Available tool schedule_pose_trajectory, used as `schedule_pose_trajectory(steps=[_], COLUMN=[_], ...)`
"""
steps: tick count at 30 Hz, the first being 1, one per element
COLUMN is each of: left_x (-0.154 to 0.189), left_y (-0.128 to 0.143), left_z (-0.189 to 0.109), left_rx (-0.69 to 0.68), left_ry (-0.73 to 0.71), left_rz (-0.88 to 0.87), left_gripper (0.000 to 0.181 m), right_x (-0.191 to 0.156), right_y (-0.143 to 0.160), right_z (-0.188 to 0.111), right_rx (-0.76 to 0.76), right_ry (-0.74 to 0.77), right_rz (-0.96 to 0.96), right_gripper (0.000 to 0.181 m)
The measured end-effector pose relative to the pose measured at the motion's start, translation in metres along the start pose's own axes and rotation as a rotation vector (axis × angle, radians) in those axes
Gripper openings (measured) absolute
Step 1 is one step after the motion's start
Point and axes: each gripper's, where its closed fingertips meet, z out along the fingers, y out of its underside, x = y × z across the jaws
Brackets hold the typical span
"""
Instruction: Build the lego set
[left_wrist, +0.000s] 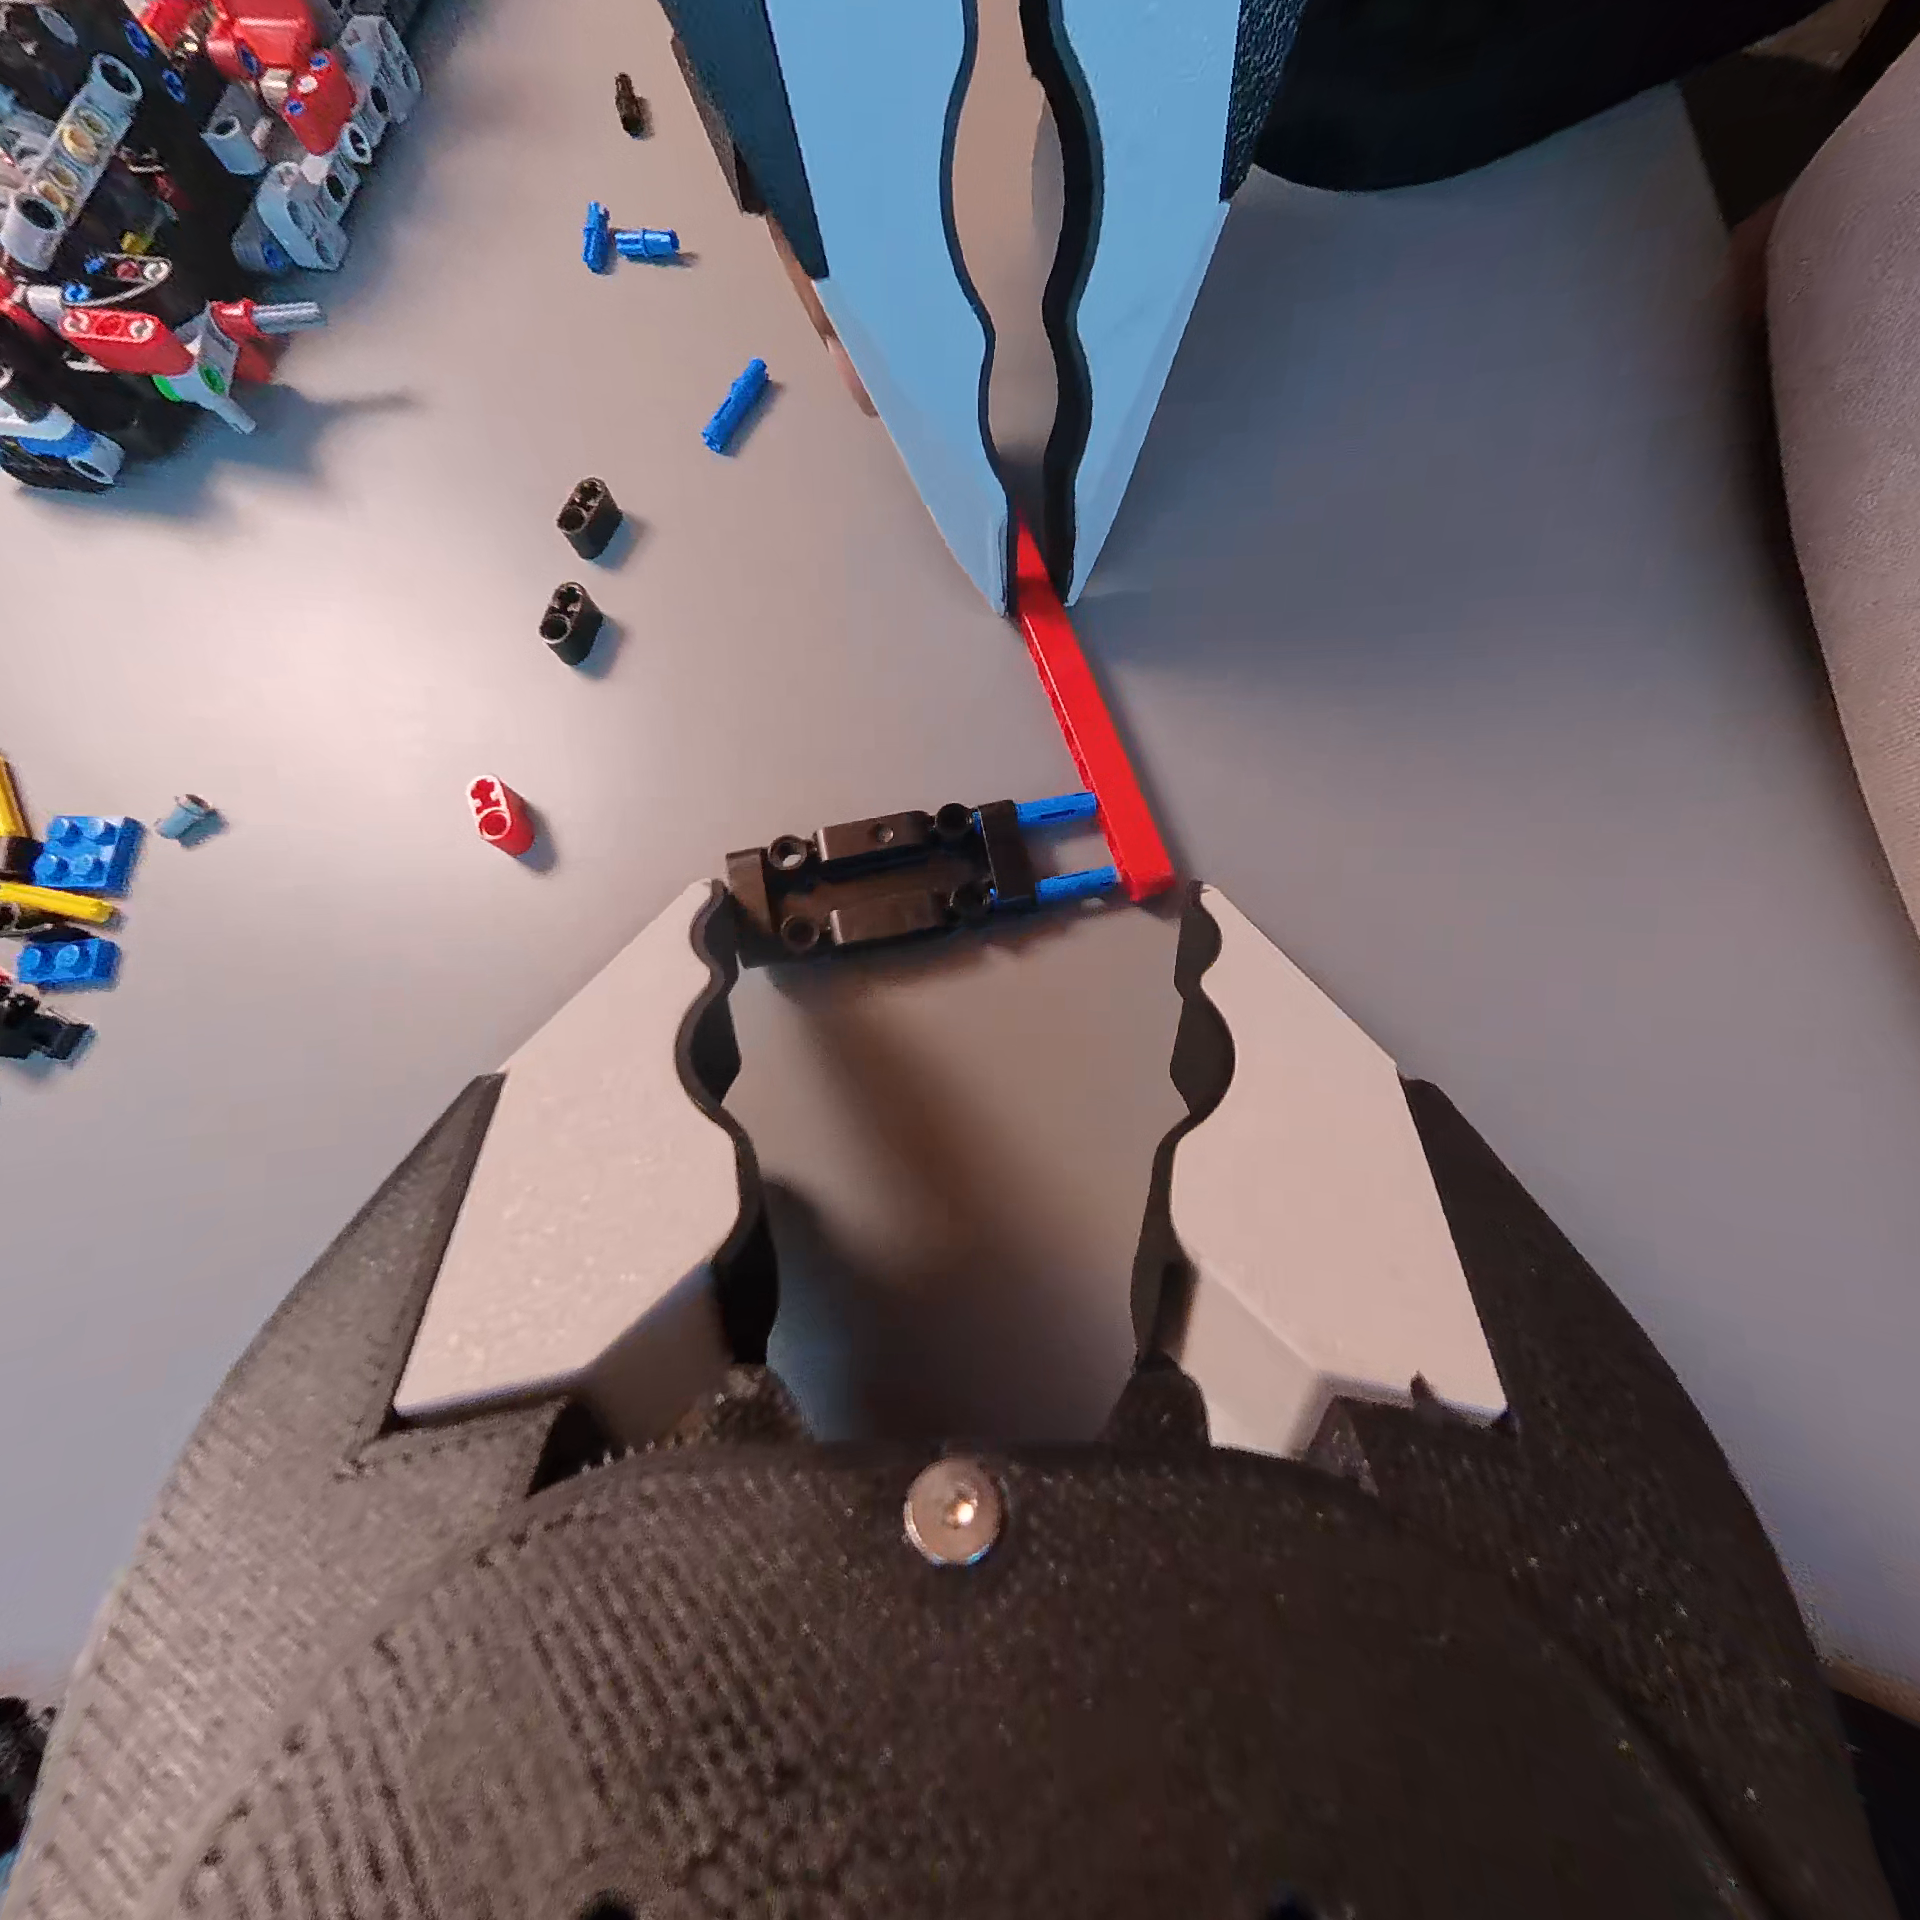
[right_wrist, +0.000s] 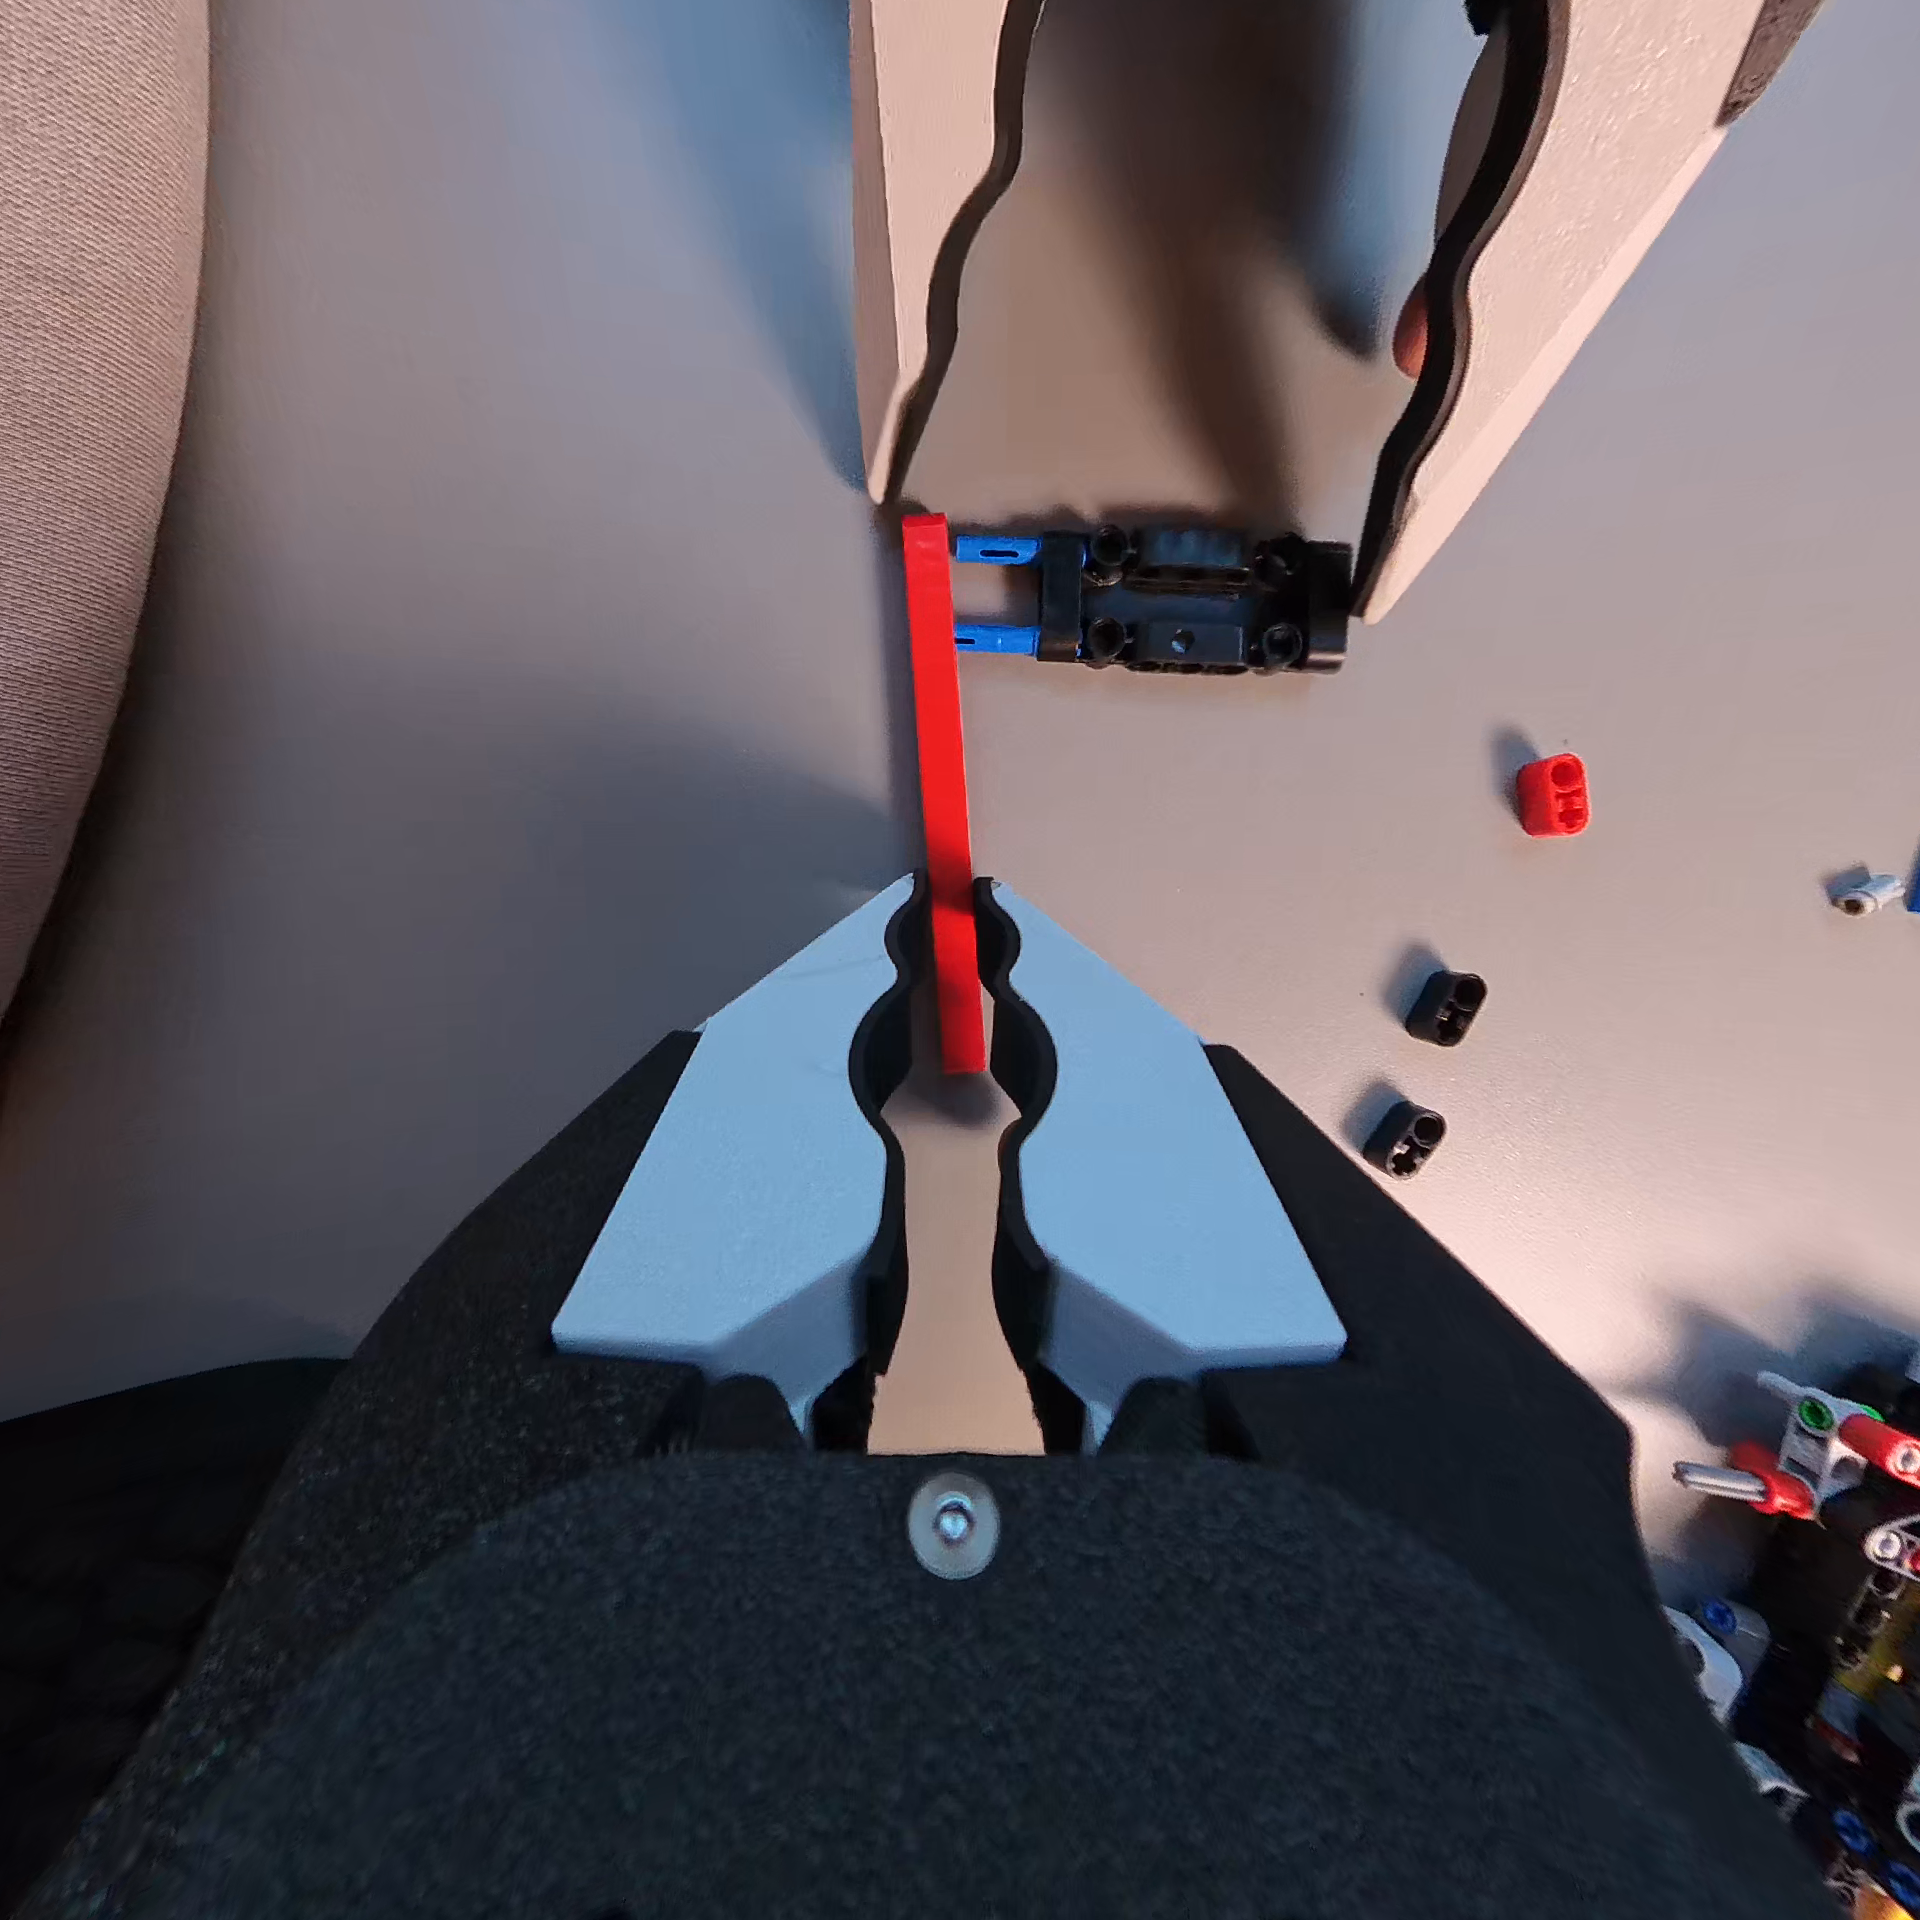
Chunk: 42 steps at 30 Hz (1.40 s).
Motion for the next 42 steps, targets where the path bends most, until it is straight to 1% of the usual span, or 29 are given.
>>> schedule_pose_trajectory(steps=[10,17,24,28,33,37,42], left_x=[-0.006,-0.009,-0.008,-0.007,-0.006,-0.005,-0.004], left_y=[0.002,0.004,0.004,0.004,0.004,0.004,0.004], left_z=[-0.001,0.000,0.001,0.002,0.002,0.002,0.001], left_rx=[-0.012,-0.018,-0.028,-0.028,-0.025,-0.025,-0.025], left_ry=[-0.029,-0.034,-0.034,-0.030,-0.020,-0.017,-0.012], left_rz=[-0.023,-0.062,-0.089,-0.092,-0.087,-0.086,-0.077], left_gripper=[0.083,0.090,0.088,0.086,0.083,0.082,0.081], right_x=[0.001,0.003,0.006,0.004,0.000,0.002,0.001], right_y=[0.000,0.001,0.000,-0.013,-0.022,-0.023,-0.024], right_z=[0.001,0.000,0.000,0.000,0.011,0.013,0.013], right_rx=[0.011,-0.001,0.009,0.053,0.054,0.048,0.042], right_ry=[0.032,0.059,0.093,0.113,0.122,0.111,0.097], right_rz=[0.042,0.055,0.065,0.036,0.001,0.001,-0.020], right_gripper=[0.005,0.005,0.013,0.017,0.013,0.006,0.005])
